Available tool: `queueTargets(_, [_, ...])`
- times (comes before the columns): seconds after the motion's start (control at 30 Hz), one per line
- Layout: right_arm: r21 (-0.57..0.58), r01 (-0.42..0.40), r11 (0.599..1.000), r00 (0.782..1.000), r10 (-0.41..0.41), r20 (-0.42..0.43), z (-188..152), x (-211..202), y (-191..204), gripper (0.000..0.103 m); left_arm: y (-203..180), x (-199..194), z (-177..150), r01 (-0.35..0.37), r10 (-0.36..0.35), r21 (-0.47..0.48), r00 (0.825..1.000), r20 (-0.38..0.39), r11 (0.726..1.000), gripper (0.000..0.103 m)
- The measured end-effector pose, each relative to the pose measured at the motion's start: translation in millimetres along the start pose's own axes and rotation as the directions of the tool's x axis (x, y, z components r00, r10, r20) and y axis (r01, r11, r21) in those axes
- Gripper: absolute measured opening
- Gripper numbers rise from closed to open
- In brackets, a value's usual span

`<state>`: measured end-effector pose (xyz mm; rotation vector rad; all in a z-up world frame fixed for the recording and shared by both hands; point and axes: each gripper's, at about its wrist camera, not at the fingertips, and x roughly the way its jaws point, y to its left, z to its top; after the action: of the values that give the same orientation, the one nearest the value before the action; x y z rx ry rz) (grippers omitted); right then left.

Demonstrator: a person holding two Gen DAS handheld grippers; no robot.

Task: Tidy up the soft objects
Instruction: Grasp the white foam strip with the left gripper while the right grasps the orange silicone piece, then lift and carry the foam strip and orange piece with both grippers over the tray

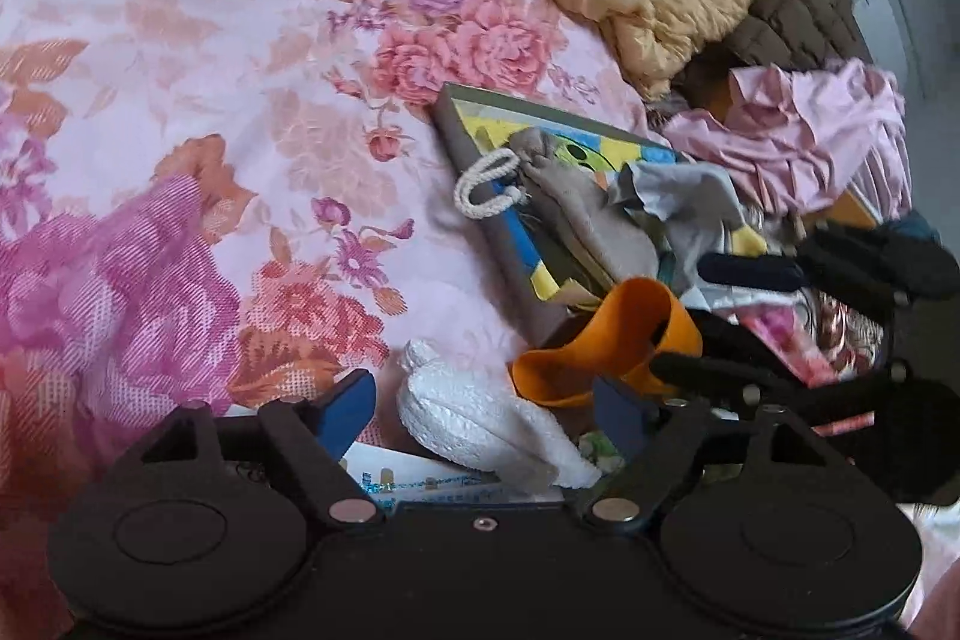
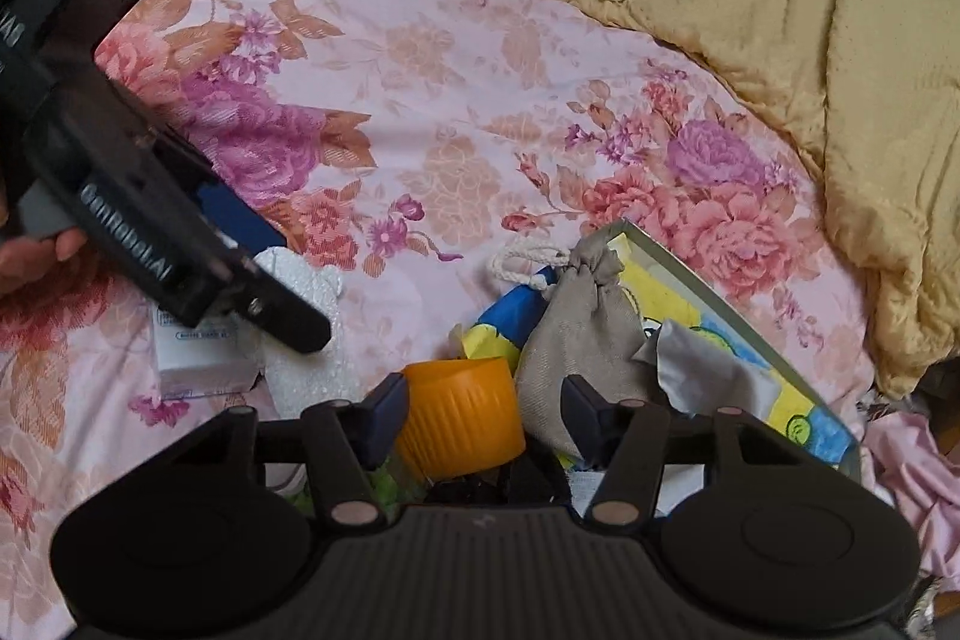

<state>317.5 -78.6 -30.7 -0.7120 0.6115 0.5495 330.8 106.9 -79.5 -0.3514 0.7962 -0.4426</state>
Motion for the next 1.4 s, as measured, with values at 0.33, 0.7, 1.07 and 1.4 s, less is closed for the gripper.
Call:
queueTargets(0.33, [0.105,-0.094,0.99,0.995,0.097,-0.026,-1.6,7.1,-15.5,0.058,-2.9,0.6,-3.4,0.051,-0.05,0.045,0.999,-0.006,0.998,0.079])
queueTargets(0.7, [0.064,-0.091,0.994,0.996,0.092,-0.015,-3.7,0.0,-7.3,0.041,13.1,0.4,-3.0,0.124,-0.124,-0.111,0.992,0.013,0.986,0.038])
queueTargets(1.07, [0.057,-0.063,0.996,0.998,0.062,0.009,-8.3,-5.7,-0.4,0.026,-0.1,5.6,-6.9,0.093,-0.094,-0.05,0.996,-0.009,0.994,0.02])
queueTargets(1.4, [0.029,0.037,0.999,0.989,-0.041,0.145,-19.3,-30.9,11.1,0.018,-23.0,-12.4,-5.2,0.035,-0.033,-0.018,0.995,0.093,0.999,0.015])
